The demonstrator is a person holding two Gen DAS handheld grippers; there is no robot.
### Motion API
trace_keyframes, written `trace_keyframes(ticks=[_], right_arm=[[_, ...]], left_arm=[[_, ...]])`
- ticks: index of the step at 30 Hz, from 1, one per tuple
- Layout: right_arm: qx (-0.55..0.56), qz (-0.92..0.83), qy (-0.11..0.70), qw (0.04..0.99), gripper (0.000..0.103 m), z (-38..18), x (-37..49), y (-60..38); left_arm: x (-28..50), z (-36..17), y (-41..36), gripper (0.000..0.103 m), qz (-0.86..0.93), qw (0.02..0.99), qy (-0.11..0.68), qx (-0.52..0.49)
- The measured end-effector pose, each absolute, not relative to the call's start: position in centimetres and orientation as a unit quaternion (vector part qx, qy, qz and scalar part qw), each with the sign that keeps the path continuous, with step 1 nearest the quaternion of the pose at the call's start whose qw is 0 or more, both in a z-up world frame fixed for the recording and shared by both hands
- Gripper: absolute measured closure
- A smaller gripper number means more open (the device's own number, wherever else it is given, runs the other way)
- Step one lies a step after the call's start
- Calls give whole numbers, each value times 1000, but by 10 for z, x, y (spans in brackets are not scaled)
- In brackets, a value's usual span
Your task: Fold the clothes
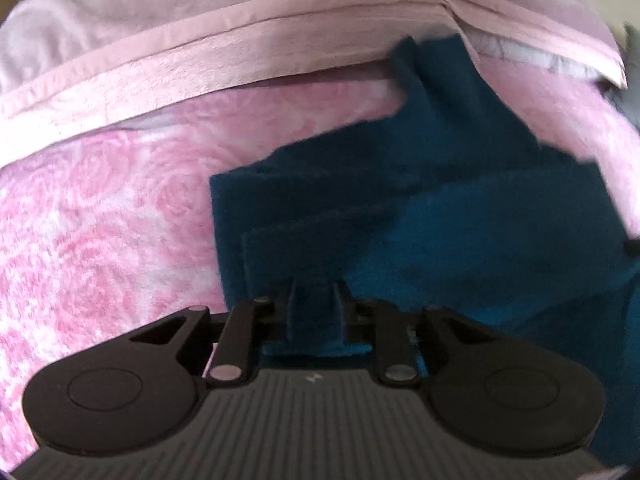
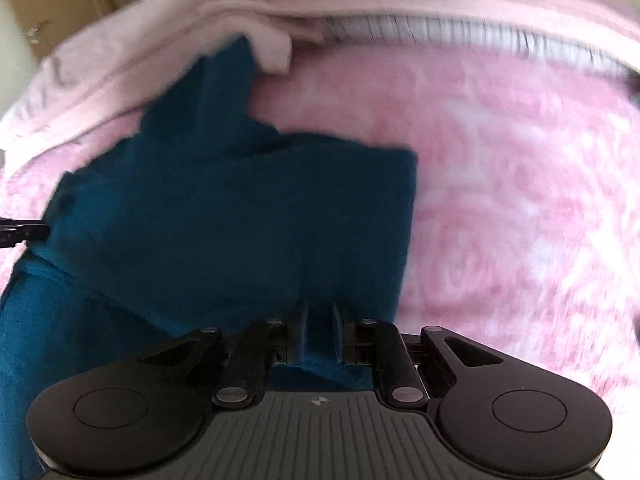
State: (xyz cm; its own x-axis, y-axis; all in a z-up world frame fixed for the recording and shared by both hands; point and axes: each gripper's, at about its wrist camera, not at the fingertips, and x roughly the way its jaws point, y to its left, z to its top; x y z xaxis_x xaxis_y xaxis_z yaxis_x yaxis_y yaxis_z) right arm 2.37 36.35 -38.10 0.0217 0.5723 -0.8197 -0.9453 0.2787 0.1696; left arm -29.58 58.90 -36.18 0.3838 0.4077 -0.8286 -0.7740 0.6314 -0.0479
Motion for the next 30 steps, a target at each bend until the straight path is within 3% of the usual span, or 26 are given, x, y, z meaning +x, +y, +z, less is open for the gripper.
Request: trace_keyframes(ticks=[3, 8, 13, 19, 20, 21, 22, 23, 25, 30], right_arm=[[-190, 571, 433, 671, 90, -359, 37, 383], [-122, 604, 453, 644, 89, -343, 68, 453], [-43, 618, 503, 603, 89, -360, 89, 554], [-27, 632, 515, 578, 89, -379, 91, 633], [-32, 631, 518, 577, 89, -384, 90, 639], [-37, 630, 521, 575, 89, -389, 89, 645], [-40, 630, 523, 573, 89, -392, 89, 650], [-36, 633, 520, 572, 89, -392, 89, 647], [7, 651, 502, 570, 103, -383, 93, 630], [92, 687, 443, 569, 103, -339, 107, 542]], left_arm=[[-292, -339, 614, 83, 358, 814, 378, -259], [-244, -324, 671, 63, 303, 839, 330, -309], [-174, -342, 729, 60, 255, 836, 310, -374], [-117, -379, 769, 59, 246, 820, 339, -390], [-112, -386, 774, 60, 247, 814, 345, -396], [-111, -391, 777, 68, 242, 811, 343, -407], [-110, -396, 780, 89, 237, 808, 341, -419], [-113, -396, 780, 99, 226, 811, 331, -426], [-131, -386, 775, 99, 207, 832, 284, -429], [-196, -348, 728, 99, 157, 889, 227, -365]])
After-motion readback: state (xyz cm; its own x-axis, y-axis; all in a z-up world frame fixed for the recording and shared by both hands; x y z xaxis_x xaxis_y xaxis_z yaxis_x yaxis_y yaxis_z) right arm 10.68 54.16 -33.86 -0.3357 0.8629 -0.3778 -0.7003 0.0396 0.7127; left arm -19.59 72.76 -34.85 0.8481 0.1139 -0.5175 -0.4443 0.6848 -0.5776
